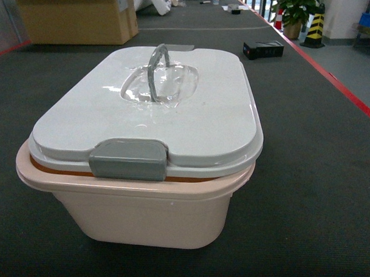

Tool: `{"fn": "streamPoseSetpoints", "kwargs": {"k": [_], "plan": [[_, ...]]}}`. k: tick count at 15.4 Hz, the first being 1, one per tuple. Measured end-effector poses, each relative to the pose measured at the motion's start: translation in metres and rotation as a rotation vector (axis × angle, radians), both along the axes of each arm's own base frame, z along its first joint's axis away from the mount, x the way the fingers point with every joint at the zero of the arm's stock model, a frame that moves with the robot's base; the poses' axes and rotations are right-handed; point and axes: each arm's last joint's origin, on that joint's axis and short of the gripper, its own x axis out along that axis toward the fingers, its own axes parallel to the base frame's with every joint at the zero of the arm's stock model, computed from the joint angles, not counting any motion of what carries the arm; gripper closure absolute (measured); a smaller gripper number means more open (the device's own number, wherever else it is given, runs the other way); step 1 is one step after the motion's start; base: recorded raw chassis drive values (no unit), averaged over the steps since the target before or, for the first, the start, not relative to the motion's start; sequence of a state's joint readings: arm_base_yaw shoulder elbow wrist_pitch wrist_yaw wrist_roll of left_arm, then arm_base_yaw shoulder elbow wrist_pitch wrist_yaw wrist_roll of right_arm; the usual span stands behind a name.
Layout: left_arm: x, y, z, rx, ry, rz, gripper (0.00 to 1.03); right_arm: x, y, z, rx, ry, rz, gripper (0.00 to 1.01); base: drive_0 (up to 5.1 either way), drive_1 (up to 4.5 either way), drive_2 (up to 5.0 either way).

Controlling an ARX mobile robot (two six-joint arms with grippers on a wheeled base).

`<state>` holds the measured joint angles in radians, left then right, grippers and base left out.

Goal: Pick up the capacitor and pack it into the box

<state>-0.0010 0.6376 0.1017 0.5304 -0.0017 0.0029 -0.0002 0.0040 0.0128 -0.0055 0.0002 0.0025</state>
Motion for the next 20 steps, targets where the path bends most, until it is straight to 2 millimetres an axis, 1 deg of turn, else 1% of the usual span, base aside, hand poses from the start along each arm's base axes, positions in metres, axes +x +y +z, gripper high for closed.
{"fn": "streamPoseSetpoints", "kwargs": {"k": [2, 5, 6, 7, 12, 17, 18, 20], "plan": [[-0.008, 0.0, -0.006, 0.0, 0.003, -0.003, 1.01, 0.0, 0.0, 0.0, 0.0, 0.0, 0.0, 0.03, 0.0, 0.0, 0.0], [-0.017, 0.0, -0.011, 0.0, -0.001, -0.003, 1.01, 0.0, 0.0, 0.0, 0.0, 0.0, 0.0, 0.03, 0.0, 0.0, 0.0], [-0.02, 0.0, -0.013, 0.0, -0.031, -0.003, 1.01, 0.0, 0.0, 0.0, 0.0, 0.0, 0.0, 0.03, 0.0, 0.0, 0.0], [-0.021, 0.0, -0.018, 0.0, -0.003, -0.003, 1.01, 0.0, 0.0, 0.0, 0.0, 0.0, 0.0, 0.03, 0.0, 0.0, 0.0], [-0.032, 0.0, -0.016, 0.0, -0.017, -0.003, 1.01, 0.0, 0.0, 0.0, 0.0, 0.0, 0.0, 0.03, 0.0, 0.0, 0.0], [-0.038, 0.0, -0.016, 0.0, -0.02, -0.003, 1.01, 0.0, 0.0, 0.0, 0.0, 0.0, 0.0, 0.03, 0.0, 0.0, 0.0], [-0.044, 0.0, -0.022, 0.0, 0.035, -0.005, 1.01, 0.0, 0.0, 0.0, 0.0, 0.0, 0.0, 0.03, 0.0, 0.0, 0.0], [-0.049, 0.0, -0.016, 0.0, -0.026, 0.0, 1.01, 0.0, 0.0, 0.0, 0.0, 0.0, 0.0, 0.03, 0.0, 0.0, 0.0]]}}
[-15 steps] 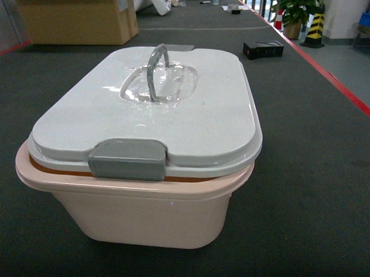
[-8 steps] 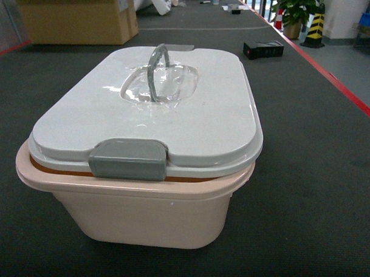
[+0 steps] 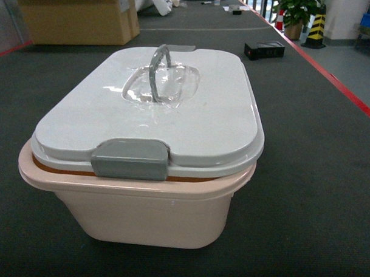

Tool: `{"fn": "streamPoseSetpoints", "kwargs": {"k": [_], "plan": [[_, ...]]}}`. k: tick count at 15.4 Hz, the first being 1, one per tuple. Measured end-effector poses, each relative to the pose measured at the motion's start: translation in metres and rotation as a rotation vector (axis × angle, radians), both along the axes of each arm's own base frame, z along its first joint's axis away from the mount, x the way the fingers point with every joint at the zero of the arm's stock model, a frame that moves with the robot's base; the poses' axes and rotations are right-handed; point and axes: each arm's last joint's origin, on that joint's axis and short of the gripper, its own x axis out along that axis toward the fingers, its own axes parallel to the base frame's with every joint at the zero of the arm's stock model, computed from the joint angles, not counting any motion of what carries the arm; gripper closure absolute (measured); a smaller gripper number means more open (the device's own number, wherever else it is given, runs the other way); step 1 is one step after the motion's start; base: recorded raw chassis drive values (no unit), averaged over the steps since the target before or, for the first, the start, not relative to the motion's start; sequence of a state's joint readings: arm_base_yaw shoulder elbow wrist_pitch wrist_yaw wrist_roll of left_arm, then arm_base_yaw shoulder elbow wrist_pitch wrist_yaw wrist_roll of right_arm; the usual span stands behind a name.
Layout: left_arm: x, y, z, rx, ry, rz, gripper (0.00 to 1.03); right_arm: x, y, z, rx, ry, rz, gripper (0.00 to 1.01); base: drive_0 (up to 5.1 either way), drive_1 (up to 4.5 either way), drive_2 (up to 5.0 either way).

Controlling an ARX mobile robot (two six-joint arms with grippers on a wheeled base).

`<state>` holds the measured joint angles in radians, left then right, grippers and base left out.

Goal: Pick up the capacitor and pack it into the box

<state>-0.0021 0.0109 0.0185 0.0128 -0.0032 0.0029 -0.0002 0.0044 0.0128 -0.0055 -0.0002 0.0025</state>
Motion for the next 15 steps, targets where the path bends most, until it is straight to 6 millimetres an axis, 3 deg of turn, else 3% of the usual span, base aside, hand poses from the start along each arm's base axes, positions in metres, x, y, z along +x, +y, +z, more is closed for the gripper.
{"fn": "streamPoseSetpoints", "kwargs": {"k": [2, 3, 9, 12, 15], "plan": [[0.0003, 0.0, -0.0038, 0.0, 0.027, -0.002, 1.01, 0.0, 0.0, 0.0, 0.0, 0.0, 0.0, 0.03, 0.0, 0.0, 0.0], [0.0003, 0.0001, -0.0029, -0.002, 0.018, -0.002, 0.96, 0.0, 0.0, -0.0001, 0.0, 0.001, 0.0, 0.03, 0.0, 0.0, 0.0], [0.0003, 0.0001, -0.0034, -0.002, 0.023, -0.002, 0.41, 0.0, 0.0, 0.0, 0.0, 0.0, 0.0, 0.03, 0.0, 0.0, 0.0], [0.0003, 0.0001, -0.0034, -0.002, 0.023, -0.002, 0.09, 0.0, 0.0, 0.0, 0.0, 0.0, 0.0, 0.03, 0.0, 0.0, 0.0], [0.0003, 0.0001, -0.0034, -0.002, 0.023, -0.002, 0.05, 0.0, 0.0, 0.0, 0.0, 0.0, 0.0, 0.03, 0.0, 0.0, 0.0]]}}
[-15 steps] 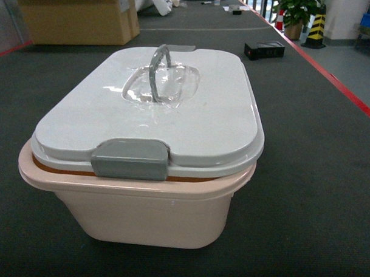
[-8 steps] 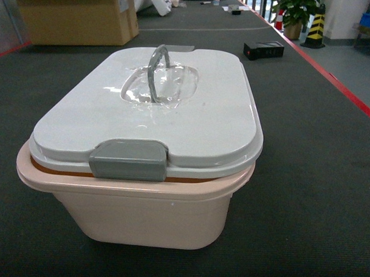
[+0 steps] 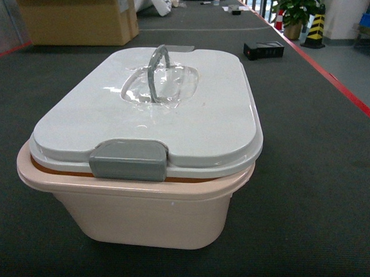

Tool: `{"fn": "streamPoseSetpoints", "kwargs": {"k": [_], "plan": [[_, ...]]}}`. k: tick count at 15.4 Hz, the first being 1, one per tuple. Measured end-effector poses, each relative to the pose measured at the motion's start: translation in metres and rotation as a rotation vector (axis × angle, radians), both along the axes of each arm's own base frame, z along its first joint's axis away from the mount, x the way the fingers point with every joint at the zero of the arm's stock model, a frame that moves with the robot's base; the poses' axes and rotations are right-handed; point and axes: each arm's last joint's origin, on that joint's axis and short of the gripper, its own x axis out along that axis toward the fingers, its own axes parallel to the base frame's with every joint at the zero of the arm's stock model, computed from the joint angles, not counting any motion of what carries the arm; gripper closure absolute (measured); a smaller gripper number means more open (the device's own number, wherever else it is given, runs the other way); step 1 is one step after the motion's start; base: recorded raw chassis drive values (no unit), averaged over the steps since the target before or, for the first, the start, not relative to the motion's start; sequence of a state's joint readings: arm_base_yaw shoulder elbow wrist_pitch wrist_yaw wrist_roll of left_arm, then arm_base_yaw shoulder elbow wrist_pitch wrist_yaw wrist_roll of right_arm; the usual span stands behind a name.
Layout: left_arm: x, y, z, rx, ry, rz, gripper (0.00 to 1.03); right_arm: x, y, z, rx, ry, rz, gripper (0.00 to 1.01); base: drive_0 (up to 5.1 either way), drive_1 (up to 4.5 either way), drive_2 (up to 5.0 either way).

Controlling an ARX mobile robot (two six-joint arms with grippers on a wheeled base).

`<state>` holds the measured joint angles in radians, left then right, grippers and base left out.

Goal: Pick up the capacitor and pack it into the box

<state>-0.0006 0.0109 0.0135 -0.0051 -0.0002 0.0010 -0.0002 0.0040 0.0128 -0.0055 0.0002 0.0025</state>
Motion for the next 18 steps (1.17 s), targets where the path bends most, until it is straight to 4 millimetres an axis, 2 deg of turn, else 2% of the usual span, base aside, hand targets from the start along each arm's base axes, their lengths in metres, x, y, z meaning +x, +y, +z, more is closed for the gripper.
{"fn": "streamPoseSetpoints", "kwargs": {"k": [18], "plan": [[0.0, 0.0, 0.0, 0.0, 0.0, 0.0, 0.05, 0.0, 0.0, 0.0, 0.0, 0.0, 0.0, 0.03, 0.0, 0.0, 0.0]]}}
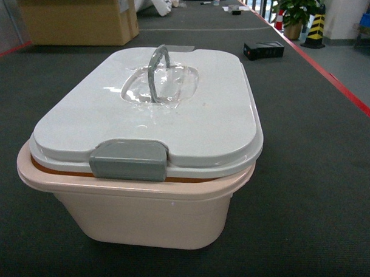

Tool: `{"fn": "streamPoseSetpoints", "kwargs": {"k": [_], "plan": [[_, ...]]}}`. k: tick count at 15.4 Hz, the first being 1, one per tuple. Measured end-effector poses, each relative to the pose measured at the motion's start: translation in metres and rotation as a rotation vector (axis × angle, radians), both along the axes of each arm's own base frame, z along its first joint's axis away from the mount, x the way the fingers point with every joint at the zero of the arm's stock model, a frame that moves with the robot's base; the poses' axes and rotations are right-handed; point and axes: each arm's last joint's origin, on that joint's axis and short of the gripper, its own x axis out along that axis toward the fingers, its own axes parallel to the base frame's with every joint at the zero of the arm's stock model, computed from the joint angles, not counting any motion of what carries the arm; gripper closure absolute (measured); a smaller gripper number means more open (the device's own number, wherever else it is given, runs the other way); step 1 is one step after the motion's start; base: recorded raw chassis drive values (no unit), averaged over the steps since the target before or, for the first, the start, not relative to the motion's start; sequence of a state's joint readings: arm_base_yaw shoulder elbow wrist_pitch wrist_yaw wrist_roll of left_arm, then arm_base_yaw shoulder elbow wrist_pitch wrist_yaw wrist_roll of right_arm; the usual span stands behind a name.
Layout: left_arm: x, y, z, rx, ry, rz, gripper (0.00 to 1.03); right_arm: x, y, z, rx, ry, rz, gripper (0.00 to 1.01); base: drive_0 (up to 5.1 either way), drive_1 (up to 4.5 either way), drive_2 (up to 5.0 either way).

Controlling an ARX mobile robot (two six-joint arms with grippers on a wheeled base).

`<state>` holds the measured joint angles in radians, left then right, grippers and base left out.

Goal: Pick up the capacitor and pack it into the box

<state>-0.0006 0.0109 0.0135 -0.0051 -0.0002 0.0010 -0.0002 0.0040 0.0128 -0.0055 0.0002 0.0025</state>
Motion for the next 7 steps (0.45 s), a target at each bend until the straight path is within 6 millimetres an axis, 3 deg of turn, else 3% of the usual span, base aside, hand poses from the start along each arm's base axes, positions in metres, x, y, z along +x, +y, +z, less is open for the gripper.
{"fn": "streamPoseSetpoints", "kwargs": {"k": [7], "plan": [[0.0, 0.0, 0.0, 0.0, 0.0, 0.0, 0.05, 0.0, 0.0, 0.0, 0.0, 0.0, 0.0, 0.03, 0.0, 0.0, 0.0]]}}
